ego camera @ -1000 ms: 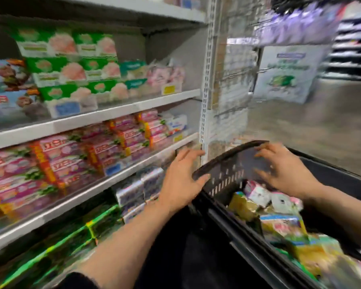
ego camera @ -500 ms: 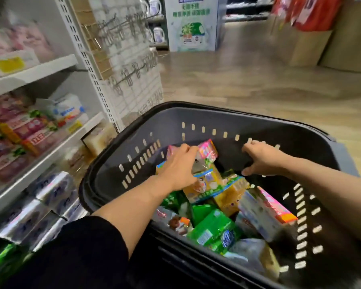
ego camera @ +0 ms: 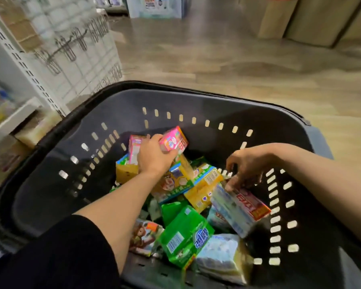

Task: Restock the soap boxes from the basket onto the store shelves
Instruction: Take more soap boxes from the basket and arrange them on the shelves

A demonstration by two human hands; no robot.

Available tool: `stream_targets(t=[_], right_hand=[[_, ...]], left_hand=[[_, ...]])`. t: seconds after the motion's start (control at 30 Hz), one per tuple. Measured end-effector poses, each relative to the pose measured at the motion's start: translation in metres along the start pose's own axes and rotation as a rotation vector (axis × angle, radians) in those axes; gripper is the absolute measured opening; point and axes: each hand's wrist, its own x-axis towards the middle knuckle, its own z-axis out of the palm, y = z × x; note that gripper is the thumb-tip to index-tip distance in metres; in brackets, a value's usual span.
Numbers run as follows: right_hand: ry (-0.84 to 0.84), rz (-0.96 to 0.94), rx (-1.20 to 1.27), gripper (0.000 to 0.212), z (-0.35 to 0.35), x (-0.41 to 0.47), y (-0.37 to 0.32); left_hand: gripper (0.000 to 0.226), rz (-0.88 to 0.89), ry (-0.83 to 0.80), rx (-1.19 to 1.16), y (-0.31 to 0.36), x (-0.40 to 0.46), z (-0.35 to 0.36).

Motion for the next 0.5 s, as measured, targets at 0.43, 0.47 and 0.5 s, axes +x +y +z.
stream_targets(t=[0.43,0.47,0.5], right_hand=[[-0.034,0.069,0.049,0.038,0.022,-0.009,-0.024],[-0.005,0.045,0.051,0.039,0.016,-0.016,-0.022],[0.043,0.006,0.09,0.04,0.01,-0.023,-0.02]], left_hand=[[0.069,-0.319,0.007,-0.239,0.016,-0.009,-0.035],[0.067,-0.305,0.017,-0.291,0.019,-0.009,-0.043],[0.07,-0.287,0.032,-0.351,0.022,-0.008,-0.052]])
